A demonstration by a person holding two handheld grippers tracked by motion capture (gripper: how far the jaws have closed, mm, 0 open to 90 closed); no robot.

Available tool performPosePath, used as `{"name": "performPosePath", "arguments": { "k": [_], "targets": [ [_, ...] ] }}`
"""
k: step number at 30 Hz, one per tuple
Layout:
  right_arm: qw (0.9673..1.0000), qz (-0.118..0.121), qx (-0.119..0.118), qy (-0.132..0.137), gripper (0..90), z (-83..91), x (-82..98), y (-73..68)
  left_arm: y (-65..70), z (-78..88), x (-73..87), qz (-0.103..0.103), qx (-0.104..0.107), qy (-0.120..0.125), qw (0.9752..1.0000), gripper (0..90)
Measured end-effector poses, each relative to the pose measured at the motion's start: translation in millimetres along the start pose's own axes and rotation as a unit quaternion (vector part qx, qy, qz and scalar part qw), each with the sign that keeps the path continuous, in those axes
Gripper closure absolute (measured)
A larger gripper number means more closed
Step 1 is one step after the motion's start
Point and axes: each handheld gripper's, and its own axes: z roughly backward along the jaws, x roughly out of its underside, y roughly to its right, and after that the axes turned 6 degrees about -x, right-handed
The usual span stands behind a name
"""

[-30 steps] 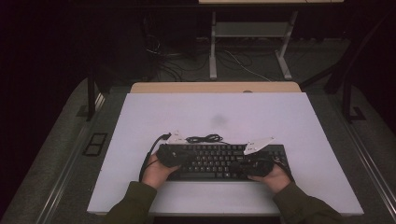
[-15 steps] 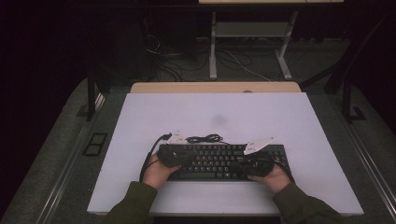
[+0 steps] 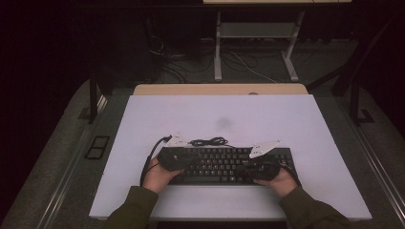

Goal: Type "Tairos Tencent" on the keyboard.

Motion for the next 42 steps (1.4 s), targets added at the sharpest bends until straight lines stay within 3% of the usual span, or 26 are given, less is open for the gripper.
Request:
{"name": "performPosePath", "arguments": {
  "k": [10,20,29,38,42],
  "targets": [
    [1.0,-0.001,-0.001,0.0,89.3,0.1,0.1,0.4,0.4,12.4,5.2,0.0,0.003,0.016,0.9999,53.8],
    [1.0,-0.001,-0.003,0.002,89.2,0.1,0.4,1.1,-5.5,26.6,14.3,0.012,0.002,0.04,0.9991,37.0],
    [1.0,-0.003,-0.003,0.003,89.2,0.1,0.6,1.3,-5.9,35.0,25.1,0.012,-0.007,0.059,0.9982,16.9],
    [1.0,-0.004,-0.003,0.004,88.9,0.8,0.1,0.9,-6.6,37.1,32.2,0.015,-0.001,0.065,0.9978,16.5],
    [0.9999,-0.004,-0.001,0.015,84.2,4.2,-1.2,1.2,-7.4,36.5,33.5,0.015,-0.001,0.062,0.998,17.3]
  ]
}}
